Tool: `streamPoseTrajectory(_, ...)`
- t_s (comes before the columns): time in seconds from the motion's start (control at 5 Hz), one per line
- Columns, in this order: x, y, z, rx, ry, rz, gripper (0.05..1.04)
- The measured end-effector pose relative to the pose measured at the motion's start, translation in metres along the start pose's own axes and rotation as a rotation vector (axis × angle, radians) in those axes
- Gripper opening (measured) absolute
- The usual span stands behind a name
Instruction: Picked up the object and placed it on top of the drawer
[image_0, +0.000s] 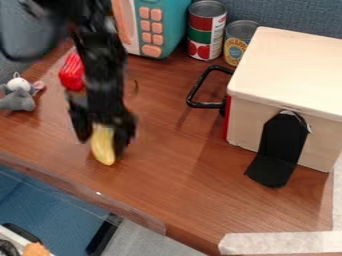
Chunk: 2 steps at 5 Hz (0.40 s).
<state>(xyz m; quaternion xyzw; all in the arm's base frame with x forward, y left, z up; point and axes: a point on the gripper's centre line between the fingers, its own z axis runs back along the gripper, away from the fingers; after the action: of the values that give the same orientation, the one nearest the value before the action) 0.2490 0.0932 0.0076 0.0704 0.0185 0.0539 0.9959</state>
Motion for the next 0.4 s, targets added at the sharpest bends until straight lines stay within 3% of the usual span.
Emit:
streamPoseTrajectory(0.2,0.0058,-0.0014,-0.0016,0.031,-0.006,-0.006,0.952)
streamPoseTrajectory(0.4,0.0023,-0.0070,-0.0020,0.012,-0.025,0.008,0.678)
